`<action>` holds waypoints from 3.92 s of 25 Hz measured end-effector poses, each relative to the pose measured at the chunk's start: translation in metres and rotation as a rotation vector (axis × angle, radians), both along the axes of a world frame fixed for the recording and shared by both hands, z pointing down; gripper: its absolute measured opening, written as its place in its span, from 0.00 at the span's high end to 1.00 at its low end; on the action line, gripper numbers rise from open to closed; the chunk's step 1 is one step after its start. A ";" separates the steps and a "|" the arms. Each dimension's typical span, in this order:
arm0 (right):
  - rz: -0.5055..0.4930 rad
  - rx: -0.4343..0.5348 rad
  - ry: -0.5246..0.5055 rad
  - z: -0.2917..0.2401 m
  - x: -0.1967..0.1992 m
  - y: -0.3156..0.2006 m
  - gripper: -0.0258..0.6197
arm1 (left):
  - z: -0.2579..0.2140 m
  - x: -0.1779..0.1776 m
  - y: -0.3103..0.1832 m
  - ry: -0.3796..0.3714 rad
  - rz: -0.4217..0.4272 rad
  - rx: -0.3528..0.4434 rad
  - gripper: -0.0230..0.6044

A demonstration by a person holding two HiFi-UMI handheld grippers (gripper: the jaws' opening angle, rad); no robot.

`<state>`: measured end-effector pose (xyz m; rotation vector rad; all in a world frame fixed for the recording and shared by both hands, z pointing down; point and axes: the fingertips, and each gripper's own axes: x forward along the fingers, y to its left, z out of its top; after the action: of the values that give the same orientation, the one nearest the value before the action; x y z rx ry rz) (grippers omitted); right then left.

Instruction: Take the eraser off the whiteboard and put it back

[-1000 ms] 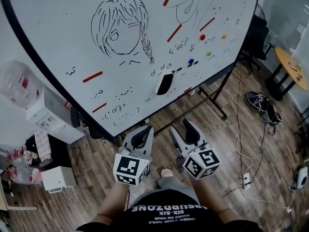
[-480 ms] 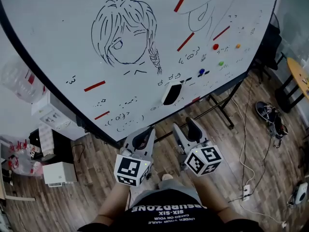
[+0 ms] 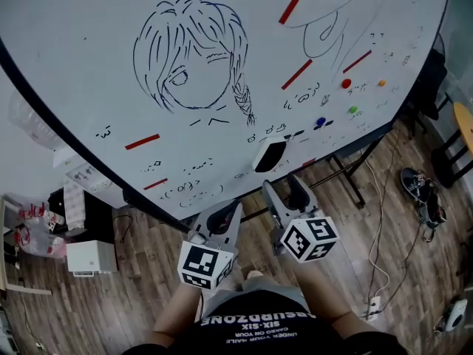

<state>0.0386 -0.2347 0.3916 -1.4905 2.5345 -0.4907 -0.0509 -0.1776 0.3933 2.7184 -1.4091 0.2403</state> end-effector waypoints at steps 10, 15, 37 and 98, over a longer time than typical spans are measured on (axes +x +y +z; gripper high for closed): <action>0.031 -0.012 -0.003 0.013 0.002 -0.036 0.55 | 0.011 -0.002 -0.012 0.007 -0.055 -0.016 0.95; 0.038 -0.014 0.002 0.014 -0.003 -0.049 0.55 | 0.016 -0.006 -0.014 0.003 -0.074 -0.025 0.95; 0.072 -0.080 0.033 0.030 -0.013 -0.078 0.59 | 0.015 -0.006 -0.018 0.000 -0.069 -0.026 0.95; 0.018 -0.071 0.074 0.043 0.027 0.021 0.62 | 0.010 0.007 0.024 0.053 -0.052 -0.007 0.95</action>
<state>0.0654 -0.2133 0.4343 -1.5823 2.5827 -0.5385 -0.0435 -0.1534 0.4036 2.6577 -1.4596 0.1677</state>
